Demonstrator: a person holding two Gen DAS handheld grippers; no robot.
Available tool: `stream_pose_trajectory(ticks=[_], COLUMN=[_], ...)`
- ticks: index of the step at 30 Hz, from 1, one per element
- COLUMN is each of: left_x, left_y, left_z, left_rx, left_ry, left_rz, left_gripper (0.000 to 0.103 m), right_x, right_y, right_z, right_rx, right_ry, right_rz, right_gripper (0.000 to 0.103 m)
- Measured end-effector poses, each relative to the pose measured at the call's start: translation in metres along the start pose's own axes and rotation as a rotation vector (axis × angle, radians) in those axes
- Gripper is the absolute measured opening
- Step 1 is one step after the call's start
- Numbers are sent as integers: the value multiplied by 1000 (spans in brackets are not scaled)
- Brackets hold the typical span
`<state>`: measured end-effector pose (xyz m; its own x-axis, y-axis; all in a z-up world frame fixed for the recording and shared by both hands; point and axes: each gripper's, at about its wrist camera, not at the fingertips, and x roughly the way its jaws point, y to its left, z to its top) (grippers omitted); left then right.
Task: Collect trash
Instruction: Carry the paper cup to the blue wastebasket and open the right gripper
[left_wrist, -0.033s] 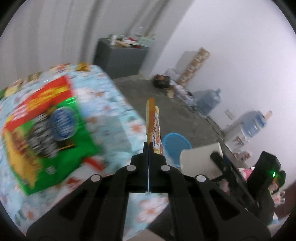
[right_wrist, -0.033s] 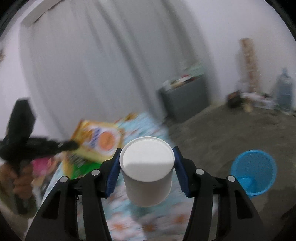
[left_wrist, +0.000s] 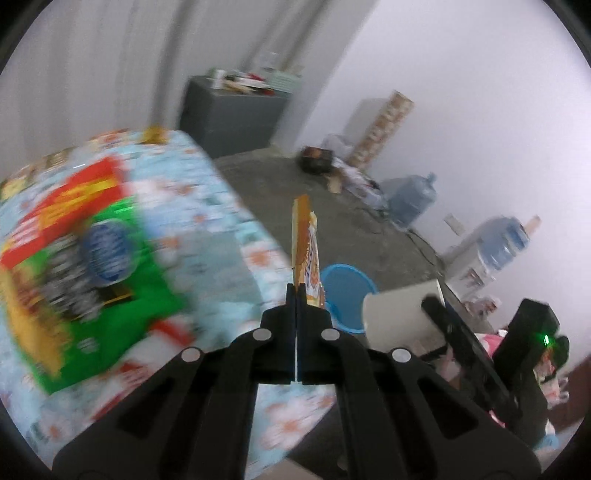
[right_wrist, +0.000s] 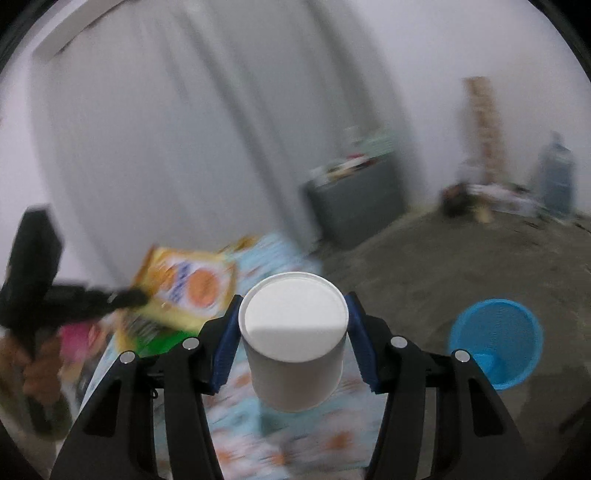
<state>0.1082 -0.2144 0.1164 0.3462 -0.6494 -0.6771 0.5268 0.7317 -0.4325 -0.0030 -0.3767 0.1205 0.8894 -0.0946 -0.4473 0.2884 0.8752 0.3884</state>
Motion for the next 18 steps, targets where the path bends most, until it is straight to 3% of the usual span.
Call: stream_pose_trajectory(ticks=[2, 8, 9, 10, 15, 16, 17, 18], left_x=[39, 179, 186, 221, 316, 334, 354, 359], left_y=[-31, -106, -107, -120, -153, -156, -155, -157], left_z=[26, 52, 52, 56, 49, 50, 52, 51], left_rx=[13, 120, 119, 111, 74, 62, 54, 53], left_ry=[86, 251, 260, 318, 386, 410, 442, 447], left_rz=[-78, -80, -81, -93, -123, -107, -92, -79], left_gripper=[0, 0, 0, 0, 0, 3, 19, 43], right_x=[1, 39, 51, 58, 103, 110, 120, 134], right_y=[-32, -145, -166, -180, -245, -258, -274, -293], right_z=[12, 30, 29, 30, 29, 27, 26, 20], right_rx=[81, 356, 403, 423, 484, 493, 507, 535], right_ry=[-14, 30, 43, 51, 55, 60, 81, 125], right_rz=[-61, -202, -240, -256, -392, -412, -433, -470], right_gripper=[54, 54, 54, 54, 54, 55, 59, 69])
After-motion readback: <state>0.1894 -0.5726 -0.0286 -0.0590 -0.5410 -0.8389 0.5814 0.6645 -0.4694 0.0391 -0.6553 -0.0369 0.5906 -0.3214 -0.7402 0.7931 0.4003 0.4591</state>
